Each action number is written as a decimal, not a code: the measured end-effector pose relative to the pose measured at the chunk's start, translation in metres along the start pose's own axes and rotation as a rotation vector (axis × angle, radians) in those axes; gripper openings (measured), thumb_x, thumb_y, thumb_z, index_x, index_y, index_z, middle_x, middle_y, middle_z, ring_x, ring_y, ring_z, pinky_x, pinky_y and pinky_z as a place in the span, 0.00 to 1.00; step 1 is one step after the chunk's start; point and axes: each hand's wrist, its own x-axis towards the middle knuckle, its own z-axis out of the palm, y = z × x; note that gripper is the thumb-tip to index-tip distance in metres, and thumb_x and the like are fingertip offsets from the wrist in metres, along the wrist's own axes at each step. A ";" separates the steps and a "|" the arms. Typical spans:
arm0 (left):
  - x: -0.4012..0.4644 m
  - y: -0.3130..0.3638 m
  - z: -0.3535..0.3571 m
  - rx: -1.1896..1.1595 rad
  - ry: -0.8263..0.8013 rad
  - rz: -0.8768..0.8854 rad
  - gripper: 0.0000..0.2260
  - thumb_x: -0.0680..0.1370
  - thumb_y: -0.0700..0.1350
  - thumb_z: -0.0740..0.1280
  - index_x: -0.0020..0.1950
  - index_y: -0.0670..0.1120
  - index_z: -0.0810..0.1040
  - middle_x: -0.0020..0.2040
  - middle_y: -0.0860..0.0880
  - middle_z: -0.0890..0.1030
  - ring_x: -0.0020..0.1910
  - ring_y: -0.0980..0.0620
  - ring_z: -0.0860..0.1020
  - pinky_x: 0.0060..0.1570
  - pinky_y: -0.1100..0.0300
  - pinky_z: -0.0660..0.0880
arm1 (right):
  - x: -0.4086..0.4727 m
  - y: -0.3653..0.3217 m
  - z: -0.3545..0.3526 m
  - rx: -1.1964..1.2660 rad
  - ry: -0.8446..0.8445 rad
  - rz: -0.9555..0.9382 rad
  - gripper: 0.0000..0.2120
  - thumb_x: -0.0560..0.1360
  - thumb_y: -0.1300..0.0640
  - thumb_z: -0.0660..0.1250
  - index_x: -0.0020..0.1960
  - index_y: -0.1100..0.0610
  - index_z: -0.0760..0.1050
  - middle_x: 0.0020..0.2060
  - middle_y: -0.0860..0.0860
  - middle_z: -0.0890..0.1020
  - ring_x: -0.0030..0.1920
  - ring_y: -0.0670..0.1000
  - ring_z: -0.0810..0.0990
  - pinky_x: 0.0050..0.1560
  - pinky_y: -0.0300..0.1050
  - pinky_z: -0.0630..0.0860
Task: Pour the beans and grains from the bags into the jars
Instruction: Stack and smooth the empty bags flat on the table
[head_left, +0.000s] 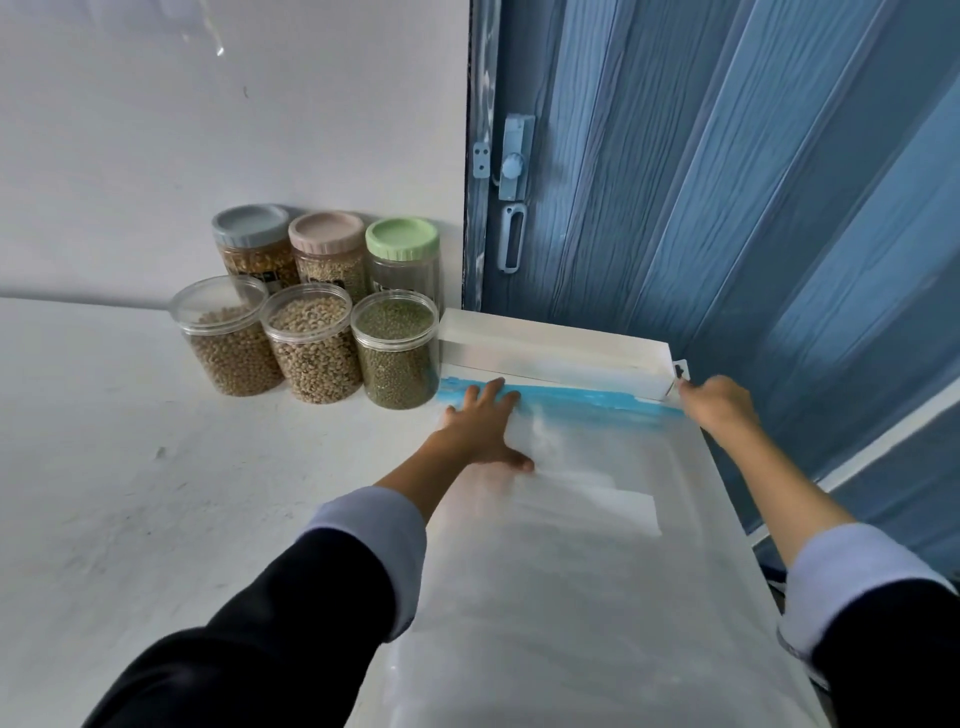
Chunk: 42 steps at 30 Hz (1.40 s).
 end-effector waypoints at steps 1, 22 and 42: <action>0.000 -0.001 -0.002 -0.013 0.015 -0.012 0.47 0.68 0.58 0.75 0.77 0.48 0.51 0.78 0.46 0.45 0.76 0.41 0.46 0.70 0.36 0.56 | -0.002 0.001 0.000 -0.003 -0.064 0.021 0.20 0.80 0.48 0.60 0.51 0.66 0.75 0.47 0.63 0.79 0.47 0.62 0.79 0.42 0.48 0.72; -0.014 -0.005 -0.006 -0.686 0.305 -0.494 0.32 0.76 0.46 0.70 0.72 0.37 0.57 0.68 0.38 0.66 0.67 0.40 0.68 0.65 0.50 0.69 | -0.023 -0.018 0.046 0.212 -0.133 0.086 0.32 0.69 0.51 0.74 0.67 0.61 0.67 0.65 0.58 0.72 0.65 0.59 0.70 0.59 0.49 0.74; -0.020 -0.011 -0.008 -0.576 0.240 -0.469 0.20 0.77 0.37 0.57 0.69 0.46 0.63 0.63 0.39 0.69 0.64 0.39 0.66 0.63 0.45 0.70 | -0.061 -0.039 0.021 -0.331 -0.127 -0.184 0.43 0.69 0.47 0.75 0.72 0.63 0.56 0.70 0.60 0.59 0.72 0.60 0.56 0.67 0.53 0.63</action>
